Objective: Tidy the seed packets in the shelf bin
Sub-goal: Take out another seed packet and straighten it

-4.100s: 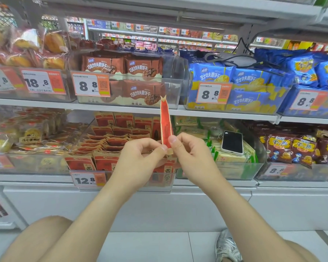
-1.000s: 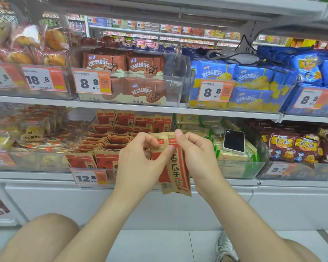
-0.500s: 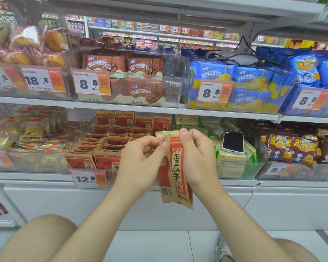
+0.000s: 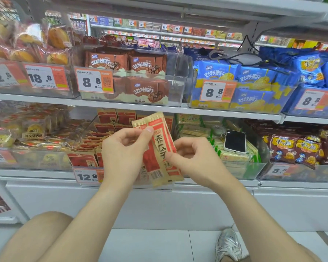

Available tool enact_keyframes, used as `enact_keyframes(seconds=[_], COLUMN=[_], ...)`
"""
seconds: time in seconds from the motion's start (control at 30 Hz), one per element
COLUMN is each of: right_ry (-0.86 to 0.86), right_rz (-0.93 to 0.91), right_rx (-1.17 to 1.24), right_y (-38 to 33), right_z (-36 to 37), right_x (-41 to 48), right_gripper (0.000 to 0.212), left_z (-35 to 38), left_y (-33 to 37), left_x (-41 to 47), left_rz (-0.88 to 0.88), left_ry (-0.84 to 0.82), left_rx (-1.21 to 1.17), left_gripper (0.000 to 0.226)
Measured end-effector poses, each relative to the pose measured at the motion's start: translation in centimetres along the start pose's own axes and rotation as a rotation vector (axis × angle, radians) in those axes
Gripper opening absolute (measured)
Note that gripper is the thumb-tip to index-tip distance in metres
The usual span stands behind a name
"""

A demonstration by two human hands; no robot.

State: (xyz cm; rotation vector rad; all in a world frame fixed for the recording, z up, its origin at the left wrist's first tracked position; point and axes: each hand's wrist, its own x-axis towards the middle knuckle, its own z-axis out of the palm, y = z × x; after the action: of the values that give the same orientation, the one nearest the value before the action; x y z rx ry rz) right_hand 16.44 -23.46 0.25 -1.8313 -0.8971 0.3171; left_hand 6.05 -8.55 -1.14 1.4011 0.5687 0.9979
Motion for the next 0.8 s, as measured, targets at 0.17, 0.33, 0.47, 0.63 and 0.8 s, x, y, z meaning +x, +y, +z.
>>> enact_keyframes(seconds=[0.17, 0.33, 0.47, 0.63, 0.8], right_ry=[0.038, 0.215, 0.259, 0.199, 0.134], right_rz=[-0.042, -0.03, -0.017, 0.027, 0.023], right_rx=[0.063, 0.078, 0.074, 0.089, 0.097], right_y=[0.2, 0.6, 0.8, 0.7, 0.6], right_z=[0.2, 0.6, 0.6, 0.3, 0.5], right_x=[0.0, 0.5, 0.8, 0.7, 0.4], right_gripper=[0.01, 0.012, 0.01, 0.018, 0.022], left_z=[-0.4, 0.1, 0.2, 0.0, 0.3], left_y=[-0.4, -1.2, -1.2, -0.7, -0.8], left_x=[0.3, -0.9, -1.2, -0.9, -1.0], left_rz=[-0.003, 0.103, 0.074, 0.081, 0.123], left_ry=[-0.092, -0.277, -0.372, -0.324, -0.263], left_rx=[0.097, 0.41, 0.39, 0.459, 0.562], left_gripper=[0.018, 0.038, 0.047, 0.04, 0.026])
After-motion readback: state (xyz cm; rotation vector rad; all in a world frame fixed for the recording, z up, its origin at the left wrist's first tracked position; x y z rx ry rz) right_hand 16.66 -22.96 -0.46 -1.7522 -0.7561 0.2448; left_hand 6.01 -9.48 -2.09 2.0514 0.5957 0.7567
